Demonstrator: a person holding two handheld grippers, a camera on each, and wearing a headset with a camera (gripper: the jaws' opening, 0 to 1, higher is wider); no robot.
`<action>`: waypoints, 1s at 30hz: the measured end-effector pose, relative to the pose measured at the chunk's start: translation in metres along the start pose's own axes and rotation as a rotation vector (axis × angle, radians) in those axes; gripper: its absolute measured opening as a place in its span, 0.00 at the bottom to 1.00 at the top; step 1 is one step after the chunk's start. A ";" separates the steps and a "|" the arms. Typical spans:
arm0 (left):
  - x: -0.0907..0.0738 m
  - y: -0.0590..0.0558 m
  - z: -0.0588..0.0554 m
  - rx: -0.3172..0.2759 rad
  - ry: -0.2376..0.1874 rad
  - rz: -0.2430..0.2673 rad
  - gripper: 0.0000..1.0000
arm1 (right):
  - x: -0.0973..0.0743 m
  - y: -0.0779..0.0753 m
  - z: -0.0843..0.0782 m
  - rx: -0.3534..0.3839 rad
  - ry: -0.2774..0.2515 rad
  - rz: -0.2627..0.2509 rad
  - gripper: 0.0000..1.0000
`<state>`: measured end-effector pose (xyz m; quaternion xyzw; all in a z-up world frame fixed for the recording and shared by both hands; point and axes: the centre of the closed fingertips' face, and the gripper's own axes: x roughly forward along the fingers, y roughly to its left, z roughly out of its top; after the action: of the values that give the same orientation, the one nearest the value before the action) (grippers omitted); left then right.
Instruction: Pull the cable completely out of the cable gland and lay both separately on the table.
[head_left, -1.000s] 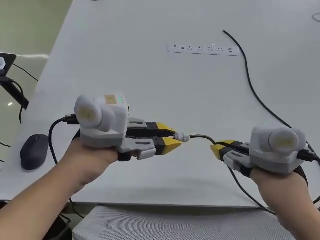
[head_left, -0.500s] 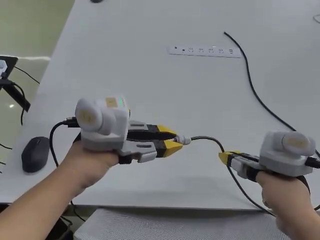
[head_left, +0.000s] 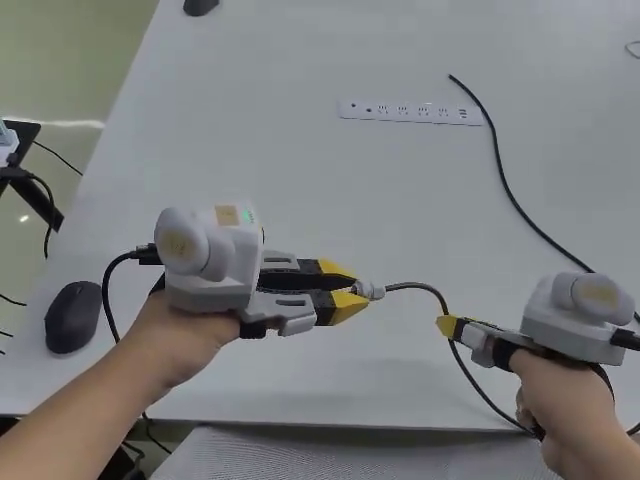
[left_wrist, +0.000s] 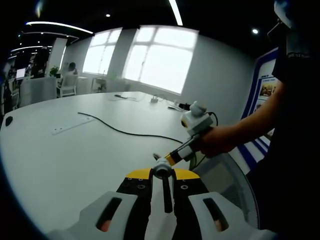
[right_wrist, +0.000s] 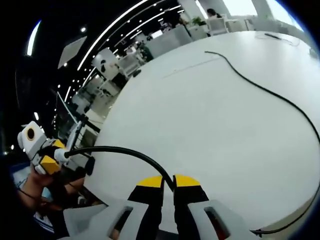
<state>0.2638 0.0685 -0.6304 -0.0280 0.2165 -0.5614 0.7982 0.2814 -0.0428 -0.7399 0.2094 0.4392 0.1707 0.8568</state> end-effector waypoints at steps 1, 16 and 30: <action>0.000 0.000 0.000 -0.002 0.000 0.000 0.15 | 0.000 -0.001 -0.001 0.000 0.004 -0.005 0.01; 0.001 -0.004 0.001 -0.002 -0.006 0.002 0.15 | 0.005 -0.006 -0.003 0.105 -0.012 0.029 0.03; -0.001 -0.001 0.002 -0.013 -0.009 0.009 0.15 | 0.003 0.002 -0.001 -0.122 -0.006 0.080 0.06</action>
<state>0.2638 0.0684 -0.6279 -0.0346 0.2167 -0.5564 0.8014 0.2824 -0.0393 -0.7417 0.1747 0.4169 0.2304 0.8618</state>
